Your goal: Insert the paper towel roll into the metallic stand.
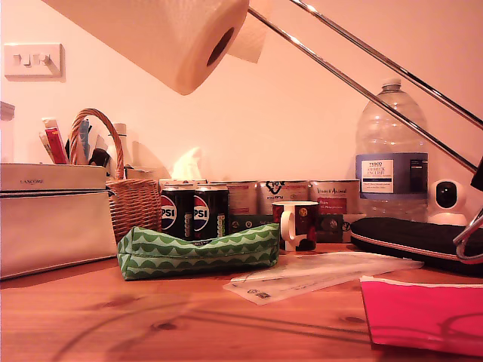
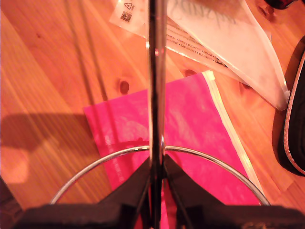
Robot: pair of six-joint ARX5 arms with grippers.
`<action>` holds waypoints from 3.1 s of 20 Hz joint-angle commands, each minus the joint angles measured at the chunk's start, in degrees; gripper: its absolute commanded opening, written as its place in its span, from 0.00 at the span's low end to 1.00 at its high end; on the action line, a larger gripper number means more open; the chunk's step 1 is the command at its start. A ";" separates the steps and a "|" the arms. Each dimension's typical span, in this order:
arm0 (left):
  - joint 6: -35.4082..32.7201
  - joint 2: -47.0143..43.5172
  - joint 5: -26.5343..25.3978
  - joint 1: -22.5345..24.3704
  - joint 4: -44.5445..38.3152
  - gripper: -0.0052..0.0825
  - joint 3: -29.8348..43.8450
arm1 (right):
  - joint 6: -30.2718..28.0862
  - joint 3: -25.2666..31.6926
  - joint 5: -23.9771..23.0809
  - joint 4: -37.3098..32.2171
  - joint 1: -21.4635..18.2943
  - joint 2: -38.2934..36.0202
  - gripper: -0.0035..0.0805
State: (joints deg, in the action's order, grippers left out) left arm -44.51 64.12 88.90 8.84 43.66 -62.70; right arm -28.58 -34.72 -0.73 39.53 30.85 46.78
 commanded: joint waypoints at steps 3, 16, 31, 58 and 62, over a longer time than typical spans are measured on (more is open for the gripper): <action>-0.48 -0.48 0.22 2.05 -0.46 0.03 -0.33 | -0.15 0.66 -1.99 -0.20 0.11 0.15 0.03; -0.33 -0.48 -1.36 3.45 -1.88 0.03 -1.27 | -0.28 0.66 -1.79 1.07 0.11 0.20 0.03; -0.48 -0.46 -0.63 3.52 -1.97 0.03 -1.84 | 0.39 3.17 0.61 0.04 0.15 2.89 0.03; -0.57 -0.35 2.73 0.83 -0.17 0.03 -1.84 | 1.27 3.89 1.51 -5.53 4.31 2.89 0.03; -0.52 -0.35 2.78 -0.83 0.46 0.03 -1.84 | 1.20 3.89 1.51 -6.99 5.66 2.89 0.03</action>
State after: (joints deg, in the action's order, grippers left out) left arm -44.56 64.12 89.67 8.21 44.21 -63.55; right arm -27.44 -31.35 0.54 33.98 35.99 49.76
